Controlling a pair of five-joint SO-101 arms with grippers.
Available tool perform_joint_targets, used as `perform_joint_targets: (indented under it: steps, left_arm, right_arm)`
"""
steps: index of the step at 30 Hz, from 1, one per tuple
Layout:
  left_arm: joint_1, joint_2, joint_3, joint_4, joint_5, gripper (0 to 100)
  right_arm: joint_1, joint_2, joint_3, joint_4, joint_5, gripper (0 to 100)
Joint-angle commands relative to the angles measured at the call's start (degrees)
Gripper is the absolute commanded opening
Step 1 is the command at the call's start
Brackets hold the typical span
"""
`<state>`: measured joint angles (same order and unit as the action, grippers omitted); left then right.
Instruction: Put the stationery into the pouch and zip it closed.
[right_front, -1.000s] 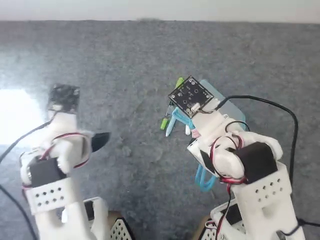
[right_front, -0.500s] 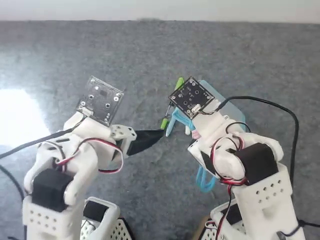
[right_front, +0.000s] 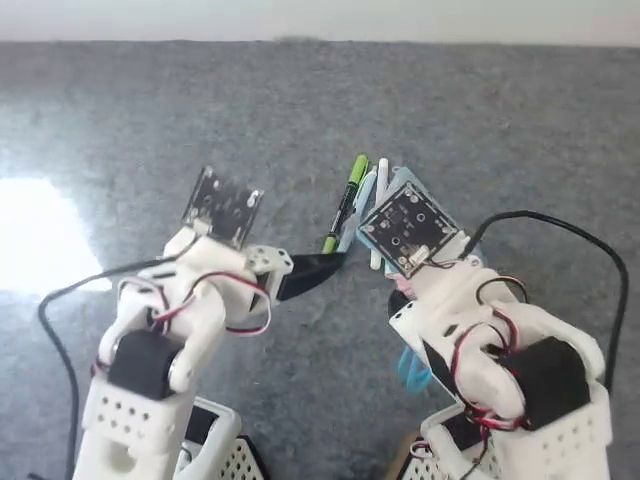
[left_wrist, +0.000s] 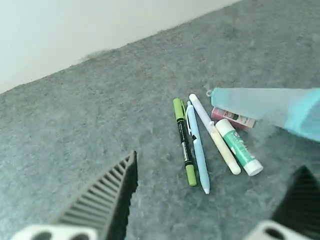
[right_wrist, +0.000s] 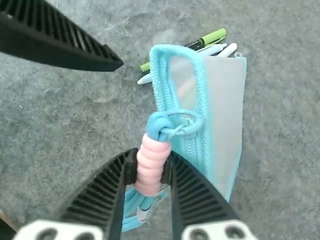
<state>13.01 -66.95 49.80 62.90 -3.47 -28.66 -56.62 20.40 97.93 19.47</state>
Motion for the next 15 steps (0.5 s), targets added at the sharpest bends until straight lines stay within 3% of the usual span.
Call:
perform_joint_targets:
  steps: [1,7,15]
  left_arm:
    - [0.2,-6.2,0.9,-1.3,-0.1,43]
    - [0.7,-16.9,-0.7,5.5,0.6,43]
    - [4.7,-17.7,2.4,4.2,0.5,43]
  right_arm:
    - [0.1,0.5,1.2,-2.7,0.9,0.7]
    - [0.0,1.7,2.5,-4.1,1.1,0.7]
    - [-10.6,1.2,2.8,-3.5,1.3,0.7]
